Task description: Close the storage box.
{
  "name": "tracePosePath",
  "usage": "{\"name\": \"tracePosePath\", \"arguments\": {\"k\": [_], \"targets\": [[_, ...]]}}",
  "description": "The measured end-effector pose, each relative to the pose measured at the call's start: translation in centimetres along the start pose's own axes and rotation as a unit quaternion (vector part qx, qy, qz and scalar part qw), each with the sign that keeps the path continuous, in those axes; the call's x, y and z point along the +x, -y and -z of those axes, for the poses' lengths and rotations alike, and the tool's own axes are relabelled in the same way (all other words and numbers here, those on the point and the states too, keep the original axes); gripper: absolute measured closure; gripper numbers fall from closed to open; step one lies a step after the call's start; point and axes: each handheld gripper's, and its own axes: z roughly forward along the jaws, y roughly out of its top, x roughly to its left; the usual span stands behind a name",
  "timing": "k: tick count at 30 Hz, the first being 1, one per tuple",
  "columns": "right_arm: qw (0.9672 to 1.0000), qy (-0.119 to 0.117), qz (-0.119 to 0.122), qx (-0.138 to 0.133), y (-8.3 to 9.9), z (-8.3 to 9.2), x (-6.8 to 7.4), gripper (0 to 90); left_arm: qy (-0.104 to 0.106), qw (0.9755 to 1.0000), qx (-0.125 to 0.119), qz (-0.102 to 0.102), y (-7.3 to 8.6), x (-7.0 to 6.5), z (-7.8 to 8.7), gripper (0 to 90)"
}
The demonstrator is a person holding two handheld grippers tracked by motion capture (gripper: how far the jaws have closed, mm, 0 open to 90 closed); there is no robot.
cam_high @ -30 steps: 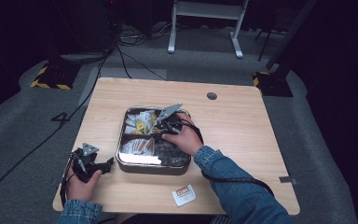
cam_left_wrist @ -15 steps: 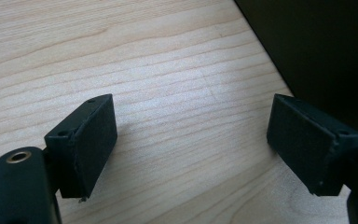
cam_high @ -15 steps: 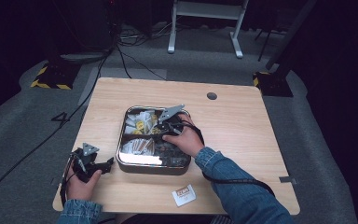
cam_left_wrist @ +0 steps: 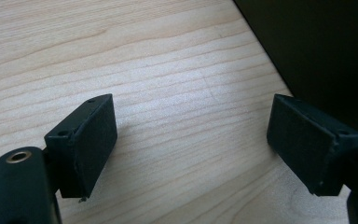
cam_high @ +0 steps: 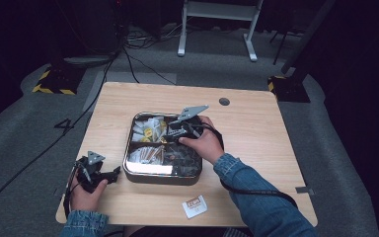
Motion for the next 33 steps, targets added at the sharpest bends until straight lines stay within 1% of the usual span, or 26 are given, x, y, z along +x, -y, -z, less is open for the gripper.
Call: {"name": "tracePosePath", "arguments": {"k": [3, 7, 11, 15, 17, 20, 23, 27, 30, 33], "targets": [[0.9999, 0.008, -0.008, -0.012, 0.1, 1.6, -0.1, 43.1, 0.001, 1.0, 0.0, 0.0, 0.0, 0.0, 0.0, 16.5], [0.9995, 0.019, -0.018, -0.02, 0.4, 3.5, -0.4, 42.1, 0.003, 1.0, 0.0, -0.002, 0.0, 0.1, 0.0, 16.5], [0.9988, 0.038, -0.023, -0.022, 0.7, 5.4, -0.4, 42.0, 0.003, 1.0, 0.0, -0.003, 0.0, 0.1, 0.0, 16.4], [0.998, 0.047, -0.03, -0.029, 1.1, 7.2, -0.5, 41.8, 0.003, 1.0, 0.0, -0.003, 0.0, 0.1, 0.0, 16.4], [0.9976, 0.053, -0.033, -0.031, 1.3, 7.9, -0.7, 41.8, 0.007, 1.0, 0.001, -0.003, 0.1, 0.1, 0.1, 16.4], [0.9967, 0.061, -0.04, -0.035, 1.7, 9.3, -1.0, 41.5, 0.01, 0.9999, 0.0, -0.008, 0.2, 0.1, 0.2, 16.4], [0.9956, 0.071, -0.044, -0.042, 2.3, 10.7, -1.5, 41.3, 0.01, 0.9999, 0.0, -0.009, 0.2, 0.1, 0.2, 16.5], [0.9944, 0.083, -0.05, -0.044, 3.1, 12.1, -1.8, 41.2, 0.009, 0.9999, 0.001, -0.01, 0.2, 0.1, 0.2, 16.5], [0.9937, 0.09, -0.05, -0.044, 3.8, 13.0, -1.8, 41.0, 0.011, 0.9999, 0.002, -0.009, 0.3, 0.1, 0.3, 16.5], [0.9926, 0.102, -0.051, -0.042, 4.7, 14.0, -1.8, 40.8, 0.011, 0.9999, 0.002, -0.009, 0.3, 0.1, 0.2, 16.5]]}}
